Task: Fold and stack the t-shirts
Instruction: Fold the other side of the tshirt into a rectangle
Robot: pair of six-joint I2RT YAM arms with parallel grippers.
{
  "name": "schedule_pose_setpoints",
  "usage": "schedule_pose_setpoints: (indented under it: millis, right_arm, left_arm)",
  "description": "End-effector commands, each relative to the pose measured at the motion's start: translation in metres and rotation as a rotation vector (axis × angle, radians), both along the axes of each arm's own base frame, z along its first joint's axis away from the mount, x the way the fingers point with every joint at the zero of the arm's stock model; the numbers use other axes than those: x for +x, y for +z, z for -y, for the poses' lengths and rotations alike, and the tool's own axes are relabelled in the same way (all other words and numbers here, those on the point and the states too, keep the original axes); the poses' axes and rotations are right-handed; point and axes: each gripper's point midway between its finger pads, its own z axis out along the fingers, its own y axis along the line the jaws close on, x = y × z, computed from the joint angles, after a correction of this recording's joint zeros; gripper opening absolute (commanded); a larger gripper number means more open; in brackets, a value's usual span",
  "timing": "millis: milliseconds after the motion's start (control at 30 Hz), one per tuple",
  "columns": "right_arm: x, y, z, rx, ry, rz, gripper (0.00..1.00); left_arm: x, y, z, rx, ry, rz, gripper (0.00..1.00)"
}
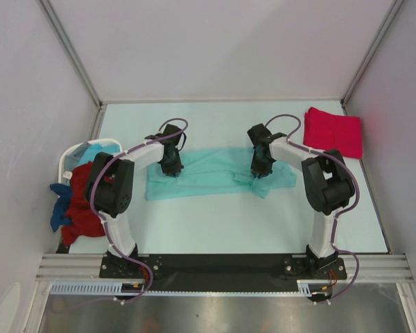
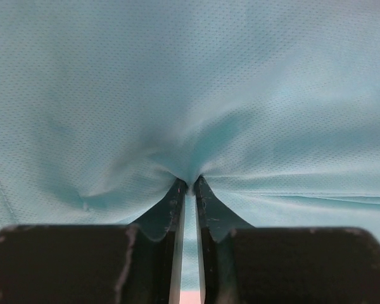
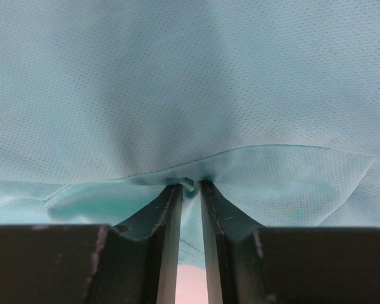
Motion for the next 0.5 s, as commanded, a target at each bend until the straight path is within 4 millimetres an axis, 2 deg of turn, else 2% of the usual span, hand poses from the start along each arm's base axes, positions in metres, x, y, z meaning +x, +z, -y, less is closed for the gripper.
schedule_pose_setpoints:
  millis: [0, 133, 233, 300, 367, 467]
  right_arm:
    - [-0.006, -0.04, 0.01, -0.043, -0.005, -0.054, 0.22]
    - [-0.006, -0.04, 0.009, -0.043, -0.005, -0.055, 0.22]
    - [-0.007, -0.041, 0.009, -0.045, -0.003, -0.056, 0.3]
    - [-0.008, -0.04, 0.008, -0.05, -0.003, -0.053, 0.39]
    - [-0.005, -0.032, 0.006, -0.048, -0.001, -0.025, 0.45]
    - [0.004, -0.014, 0.003, -0.038, 0.004, 0.024, 0.49]
  left_arm:
    - [-0.023, -0.03, 0.001, -0.005, -0.008, -0.103, 0.14]
    - [-0.025, -0.031, 0.0, -0.001, -0.012, -0.11, 0.13]
    - [-0.027, -0.033, -0.001, 0.003, -0.013, -0.115, 0.15]
    - [-0.027, -0.033, -0.001, 0.005, -0.012, -0.114, 0.19]
    - [-0.026, -0.031, -0.002, 0.01, -0.011, -0.109, 0.21]
    - [-0.023, -0.028, -0.003, 0.016, -0.004, -0.094, 0.25]
